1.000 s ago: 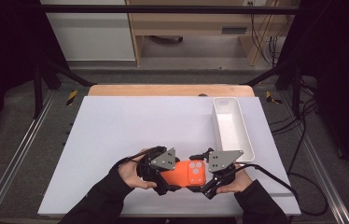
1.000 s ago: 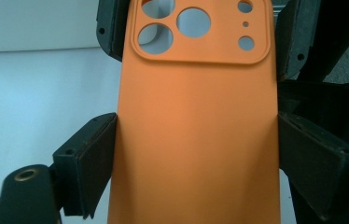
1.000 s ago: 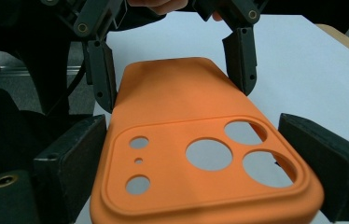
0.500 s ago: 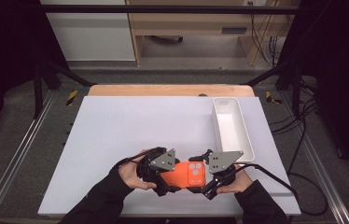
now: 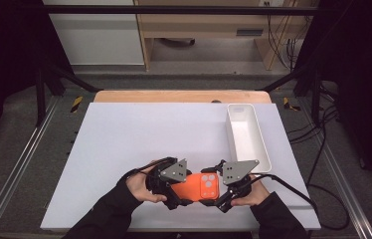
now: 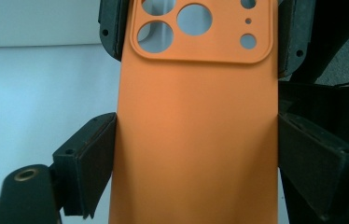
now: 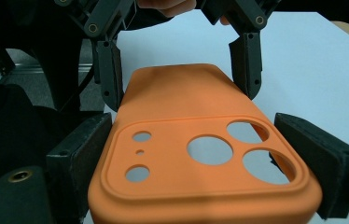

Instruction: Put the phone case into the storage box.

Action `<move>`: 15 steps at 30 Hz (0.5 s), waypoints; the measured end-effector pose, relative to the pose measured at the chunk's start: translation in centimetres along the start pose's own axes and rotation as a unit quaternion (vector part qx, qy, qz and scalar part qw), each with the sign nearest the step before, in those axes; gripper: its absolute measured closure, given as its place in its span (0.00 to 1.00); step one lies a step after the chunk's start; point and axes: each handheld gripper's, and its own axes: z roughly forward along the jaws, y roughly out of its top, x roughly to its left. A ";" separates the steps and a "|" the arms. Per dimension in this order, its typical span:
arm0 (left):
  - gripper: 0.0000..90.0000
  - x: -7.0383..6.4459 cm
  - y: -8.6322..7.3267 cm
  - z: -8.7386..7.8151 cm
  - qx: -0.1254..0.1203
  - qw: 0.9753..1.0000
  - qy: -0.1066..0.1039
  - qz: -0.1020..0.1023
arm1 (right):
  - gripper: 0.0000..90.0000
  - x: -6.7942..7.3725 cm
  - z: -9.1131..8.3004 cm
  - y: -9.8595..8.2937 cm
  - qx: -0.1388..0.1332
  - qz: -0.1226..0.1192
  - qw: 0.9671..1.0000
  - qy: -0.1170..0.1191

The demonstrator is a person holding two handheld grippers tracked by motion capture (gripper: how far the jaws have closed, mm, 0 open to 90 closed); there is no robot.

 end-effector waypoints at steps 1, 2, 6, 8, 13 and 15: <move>0.17 0.0 0.0 0.0 0.000 1.000 -0.001 0.000 | 0.17 0.0 0.0 0.0 0.001 0.000 1.000 0.001; 0.17 0.0 0.0 0.0 0.000 1.000 -0.001 0.000 | 0.17 0.0 0.0 0.0 0.000 0.000 1.000 0.001; 0.17 0.0 0.0 0.0 -0.001 1.000 -0.002 -0.001 | 0.17 0.0 -0.1 0.0 0.001 0.001 1.000 0.003; 0.17 0.0 0.0 0.1 0.000 1.000 -0.004 -0.001 | 0.18 0.0 -0.1 0.1 0.002 0.003 1.000 0.004; 0.17 -0.1 0.0 0.0 0.002 1.000 -0.006 0.002 | 0.17 0.1 0.0 0.1 0.003 0.002 1.000 0.005; 0.17 -0.1 0.0 0.0 0.004 1.000 -0.004 0.004 | 0.16 0.2 0.1 0.0 0.003 -0.002 1.000 0.003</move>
